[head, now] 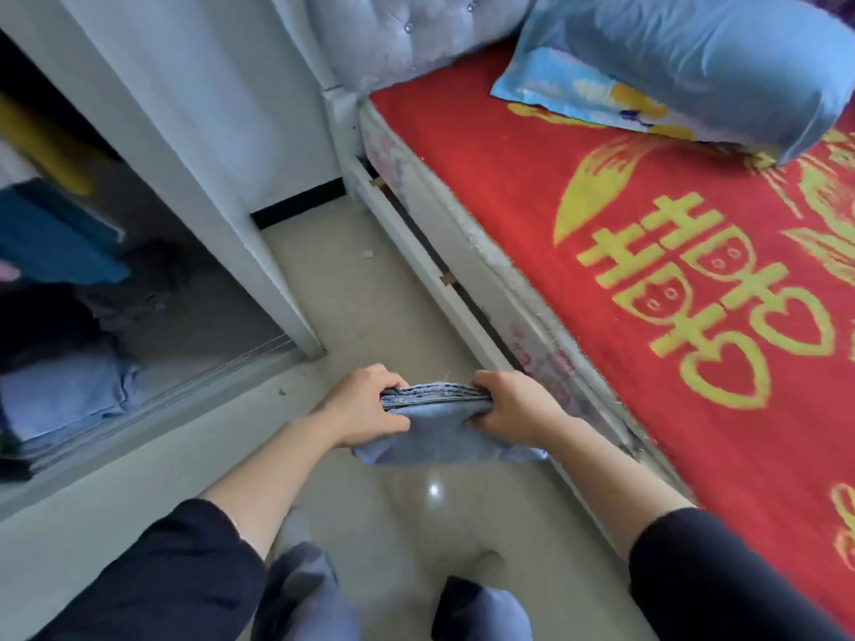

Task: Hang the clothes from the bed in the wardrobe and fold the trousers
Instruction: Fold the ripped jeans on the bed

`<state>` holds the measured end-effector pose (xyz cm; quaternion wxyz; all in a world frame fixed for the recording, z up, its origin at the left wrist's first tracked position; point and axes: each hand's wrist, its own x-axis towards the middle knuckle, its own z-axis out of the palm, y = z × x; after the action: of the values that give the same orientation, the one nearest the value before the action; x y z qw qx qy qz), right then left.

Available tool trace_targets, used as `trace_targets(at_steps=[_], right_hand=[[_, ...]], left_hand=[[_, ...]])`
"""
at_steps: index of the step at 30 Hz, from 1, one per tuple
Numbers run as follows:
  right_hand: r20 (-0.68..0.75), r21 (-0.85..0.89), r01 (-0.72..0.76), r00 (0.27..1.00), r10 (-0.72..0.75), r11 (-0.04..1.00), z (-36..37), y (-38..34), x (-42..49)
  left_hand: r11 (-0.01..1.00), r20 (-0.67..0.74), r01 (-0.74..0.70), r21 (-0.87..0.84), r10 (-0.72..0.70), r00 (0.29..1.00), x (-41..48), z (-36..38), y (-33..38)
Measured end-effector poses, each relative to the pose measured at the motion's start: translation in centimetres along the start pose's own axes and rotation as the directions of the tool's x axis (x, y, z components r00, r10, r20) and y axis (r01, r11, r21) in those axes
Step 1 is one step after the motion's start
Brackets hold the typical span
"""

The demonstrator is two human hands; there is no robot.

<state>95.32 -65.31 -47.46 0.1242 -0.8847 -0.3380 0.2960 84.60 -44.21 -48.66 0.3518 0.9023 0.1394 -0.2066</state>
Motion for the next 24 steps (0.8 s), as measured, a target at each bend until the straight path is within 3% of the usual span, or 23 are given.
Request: trace_targets(at_steps=[9,13,19,24], right_hand=[[0.248,-0.126,0.259,0.943,-0.222,0.958,11.6,-25.4,14.4],[0.252,-0.191,0.332,0.926,-0.281,0.924,17.2,-34.4,20.5],[0.238,-0.303,0.386,0.916,-0.323,0.872,24.1,-41.4,31.3],[0.119,-0.555,0.453,0.873,-0.473,0.698,30.0,-42.8,41.8]], left_hand=[[0.969,-0.124,0.231,-0.085,-0.241,0.963,-11.5,-8.6,-26.8],[0.957,-0.231,0.291,0.021,-0.278,0.932,-13.6,-11.1,-37.7],[0.928,-0.341,0.333,0.165,-0.263,0.902,-10.4,-12.9,-50.3],[0.895,-0.387,0.365,0.257,-0.251,0.887,-3.2,-13.3,-59.5]])
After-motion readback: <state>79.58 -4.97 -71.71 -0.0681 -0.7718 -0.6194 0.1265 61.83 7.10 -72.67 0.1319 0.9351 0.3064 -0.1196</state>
